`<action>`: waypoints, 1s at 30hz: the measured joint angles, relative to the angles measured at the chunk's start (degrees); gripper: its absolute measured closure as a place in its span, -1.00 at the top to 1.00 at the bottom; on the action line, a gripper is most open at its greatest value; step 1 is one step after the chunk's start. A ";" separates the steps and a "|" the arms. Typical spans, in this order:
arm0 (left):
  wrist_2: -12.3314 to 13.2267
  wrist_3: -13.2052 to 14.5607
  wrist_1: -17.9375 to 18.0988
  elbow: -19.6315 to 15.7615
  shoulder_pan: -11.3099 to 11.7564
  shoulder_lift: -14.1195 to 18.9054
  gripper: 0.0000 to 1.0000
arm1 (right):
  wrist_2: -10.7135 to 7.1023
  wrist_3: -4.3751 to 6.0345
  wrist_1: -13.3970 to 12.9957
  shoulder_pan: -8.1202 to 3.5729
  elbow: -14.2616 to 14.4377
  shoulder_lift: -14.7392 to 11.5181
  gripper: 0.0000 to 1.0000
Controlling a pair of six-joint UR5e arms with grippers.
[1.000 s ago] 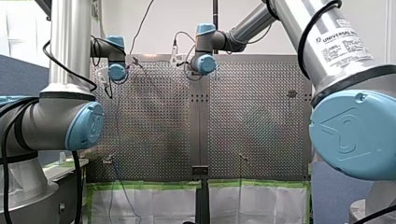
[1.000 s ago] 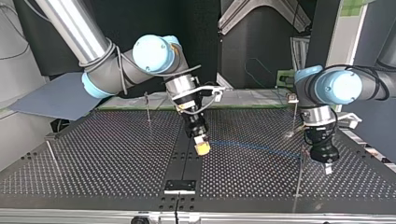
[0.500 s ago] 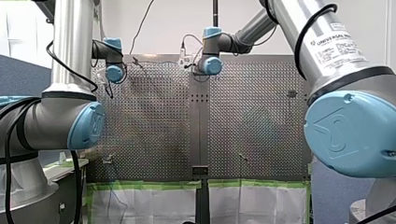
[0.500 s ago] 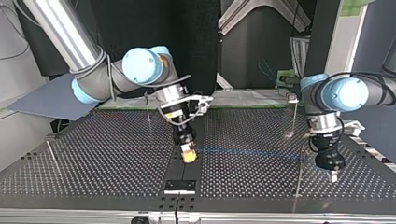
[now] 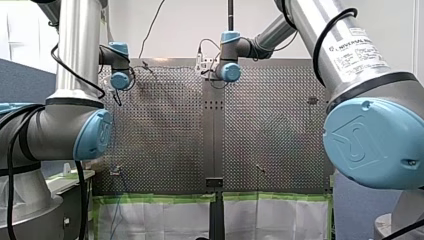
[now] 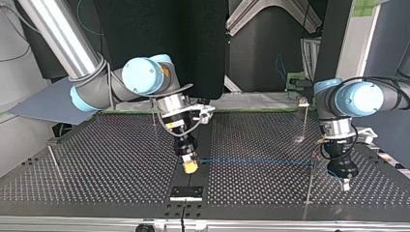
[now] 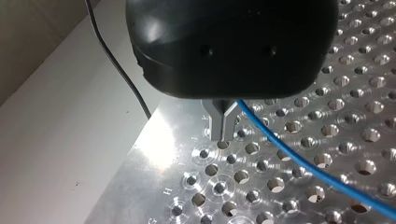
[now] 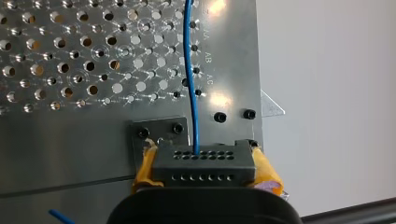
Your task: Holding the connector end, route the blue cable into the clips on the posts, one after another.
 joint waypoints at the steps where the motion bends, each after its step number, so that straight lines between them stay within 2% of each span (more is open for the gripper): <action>1: 0.02 -0.02 0.00 0.00 0.00 0.00 -0.92 | -0.05 0.05 0.01 -0.17 -0.02 0.02 -1.00; 2: 0.04 -0.04 0.02 0.00 0.01 -0.01 -0.77 | -0.11 0.11 0.02 -0.38 -0.03 0.04 -1.00; 3: 0.10 -0.14 0.04 -0.01 0.03 -0.01 -0.77 | -0.17 0.14 0.04 -0.49 -0.03 0.04 -1.00; 4: 0.22 -0.28 0.05 0.00 0.05 -0.01 -0.61 | -0.23 0.16 0.04 -0.57 -0.03 0.05 -1.00; 6: 0.77 -0.77 0.06 0.00 0.07 0.00 -0.61 | -0.32 0.19 0.05 -0.68 -0.03 0.07 -1.00; 8: 1.25 -1.38 0.08 0.00 0.08 -0.01 -0.41 | -0.39 0.20 0.08 -0.73 -0.05 0.06 -1.00; 9: 1.52 -1.77 0.08 0.00 0.09 -0.01 -0.41 | -0.41 0.21 0.10 -0.74 -0.05 0.06 -1.00; 11: 1.97 -2.17 0.09 0.00 0.14 0.00 -0.04 | -0.47 0.21 0.16 -0.75 -0.05 0.08 -1.00; 12: 2.28 -2.34 0.09 0.00 0.20 0.01 -0.04 | -0.49 0.21 0.20 -0.75 -0.06 0.07 -1.00; 13: 2.55 -2.42 0.08 0.00 0.24 0.01 0.32 | -0.51 0.21 0.23 -0.75 -0.05 0.07 -1.00; 14: 2.78 -2.46 0.04 0.00 0.27 0.01 0.55 | -0.53 0.21 0.26 -0.76 -0.05 0.07 -1.00; 15: 2.96 -2.42 -0.12 0.00 0.31 0.02 0.55 | -0.54 0.21 0.28 -0.76 -0.05 0.08 -1.00; 17: 2.85 -2.16 -0.68 0.00 0.30 0.05 1.00 | -0.55 0.22 0.32 -0.76 -0.06 0.08 -1.00; 24: -0.25 0.43 -4.45 0.01 -0.04 0.56 1.00 | -0.56 0.21 0.55 -0.78 -0.06 0.09 -1.00; 30: -2.71 0.62 -7.84 0.00 -0.24 1.60 1.00 | -0.57 0.22 0.59 -0.84 -0.06 0.08 -1.00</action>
